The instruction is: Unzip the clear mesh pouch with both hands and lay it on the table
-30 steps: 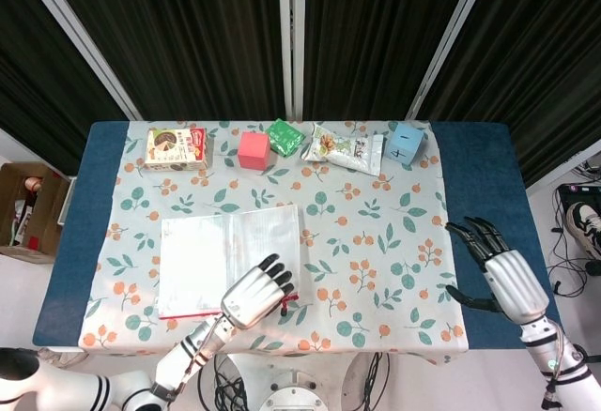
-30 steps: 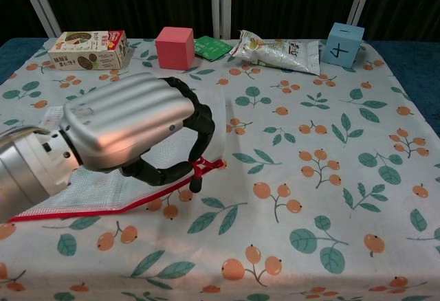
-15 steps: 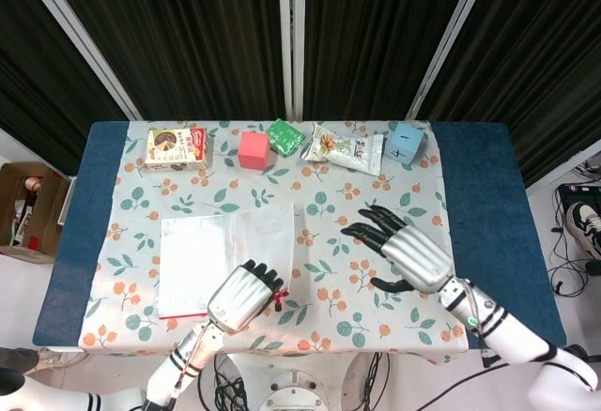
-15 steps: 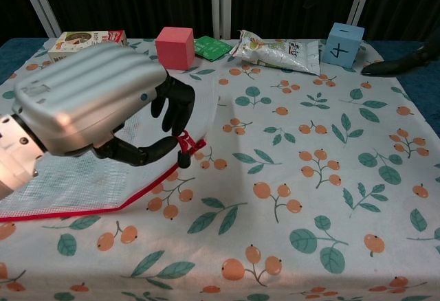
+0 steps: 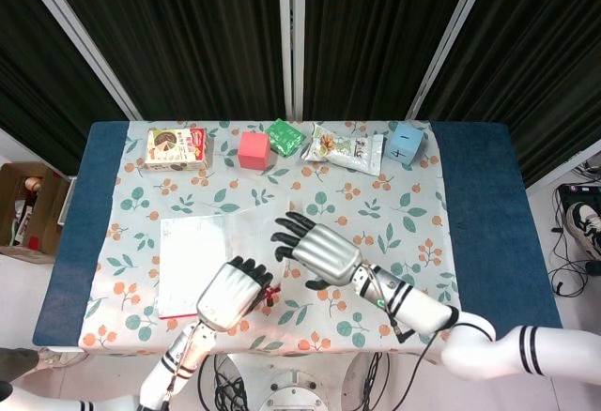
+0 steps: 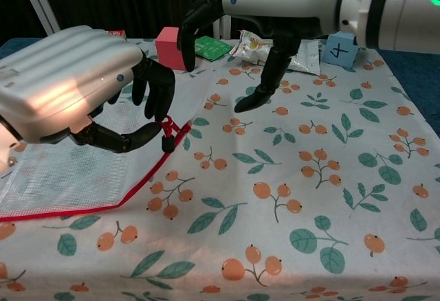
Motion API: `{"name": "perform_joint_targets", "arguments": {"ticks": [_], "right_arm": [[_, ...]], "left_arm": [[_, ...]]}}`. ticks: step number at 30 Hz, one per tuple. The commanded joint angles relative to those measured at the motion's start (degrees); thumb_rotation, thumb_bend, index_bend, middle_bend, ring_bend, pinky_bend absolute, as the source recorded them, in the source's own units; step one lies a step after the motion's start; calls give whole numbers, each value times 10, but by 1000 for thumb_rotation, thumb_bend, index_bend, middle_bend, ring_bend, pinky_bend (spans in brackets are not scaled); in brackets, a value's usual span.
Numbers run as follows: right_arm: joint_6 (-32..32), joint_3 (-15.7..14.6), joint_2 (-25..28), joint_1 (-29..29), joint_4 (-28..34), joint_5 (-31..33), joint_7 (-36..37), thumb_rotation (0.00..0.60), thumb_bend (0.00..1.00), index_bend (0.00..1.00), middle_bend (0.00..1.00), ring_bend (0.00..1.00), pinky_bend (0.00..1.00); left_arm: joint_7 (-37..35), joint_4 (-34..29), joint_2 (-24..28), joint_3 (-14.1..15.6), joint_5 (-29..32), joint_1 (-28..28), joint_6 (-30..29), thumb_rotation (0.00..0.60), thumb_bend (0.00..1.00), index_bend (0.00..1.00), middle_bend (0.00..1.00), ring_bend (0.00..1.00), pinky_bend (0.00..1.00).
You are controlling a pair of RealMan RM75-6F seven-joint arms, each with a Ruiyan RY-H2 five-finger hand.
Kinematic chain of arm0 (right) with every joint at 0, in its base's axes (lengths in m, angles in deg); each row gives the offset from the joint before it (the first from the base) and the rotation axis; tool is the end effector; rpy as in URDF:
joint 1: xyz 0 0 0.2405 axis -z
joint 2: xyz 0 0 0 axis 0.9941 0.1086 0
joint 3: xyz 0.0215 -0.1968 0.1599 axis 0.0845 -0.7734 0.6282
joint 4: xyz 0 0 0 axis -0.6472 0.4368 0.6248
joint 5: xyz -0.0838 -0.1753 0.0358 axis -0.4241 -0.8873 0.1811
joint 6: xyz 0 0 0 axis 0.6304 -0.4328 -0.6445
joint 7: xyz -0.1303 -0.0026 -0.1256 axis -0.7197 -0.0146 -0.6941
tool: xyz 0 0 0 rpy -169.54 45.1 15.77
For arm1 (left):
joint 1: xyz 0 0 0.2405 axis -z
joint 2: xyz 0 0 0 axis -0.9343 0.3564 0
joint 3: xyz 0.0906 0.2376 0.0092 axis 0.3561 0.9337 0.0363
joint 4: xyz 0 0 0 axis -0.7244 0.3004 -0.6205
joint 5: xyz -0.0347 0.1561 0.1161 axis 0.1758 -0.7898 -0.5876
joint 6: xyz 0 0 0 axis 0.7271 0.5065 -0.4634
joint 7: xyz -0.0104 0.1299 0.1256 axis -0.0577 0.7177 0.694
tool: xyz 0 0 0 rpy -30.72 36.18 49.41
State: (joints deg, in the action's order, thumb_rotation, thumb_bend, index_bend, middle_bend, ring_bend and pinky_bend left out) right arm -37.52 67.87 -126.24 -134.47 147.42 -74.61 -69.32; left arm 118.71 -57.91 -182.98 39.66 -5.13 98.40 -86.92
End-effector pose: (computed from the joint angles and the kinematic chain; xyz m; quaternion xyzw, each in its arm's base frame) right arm -0.0084 -0.3168 0.0094 0.8467 -0.2686 0.4081 0.2106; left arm -0.0696 0.2352 -0.0115 -0.7557 -0.2155 -0.4721 0.3994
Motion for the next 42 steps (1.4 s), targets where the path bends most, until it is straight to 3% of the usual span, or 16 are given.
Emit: {"name": "perform_joint_targets", "arguments": {"ticks": [1, 18, 32, 38, 42], "right_arm": [[-7, -2, -21, -15, -15, 23, -13, 600, 58, 392, 184, 0, 12], [-3, -21, -70, -44, -60, 40, 29, 600, 175, 477, 225, 4, 34], [-6, -34, -90, -57, -88, 34, 63, 600, 197, 520, 249, 21, 45], [-3, -35, -91, -61, -92, 33, 68, 600, 302, 535, 257, 26, 51], [-1, -37, -92, -63, -91, 35, 70, 600, 321, 576, 271, 40, 60]], "left_arm": [[0, -3, 2, -1, -2, -4, -1, 600, 420, 631, 557, 522, 602], [0, -11, 9, -11, -10, -22, 6, 600, 421, 632, 552, 522, 602], [2, -14, 11, -20, -9, -28, 18, 600, 423, 633, 551, 522, 602], [1, -14, 13, -22, -9, -31, 20, 600, 424, 634, 551, 521, 602], [0, -13, 13, -23, -11, -33, 21, 600, 424, 635, 550, 522, 602]]}}
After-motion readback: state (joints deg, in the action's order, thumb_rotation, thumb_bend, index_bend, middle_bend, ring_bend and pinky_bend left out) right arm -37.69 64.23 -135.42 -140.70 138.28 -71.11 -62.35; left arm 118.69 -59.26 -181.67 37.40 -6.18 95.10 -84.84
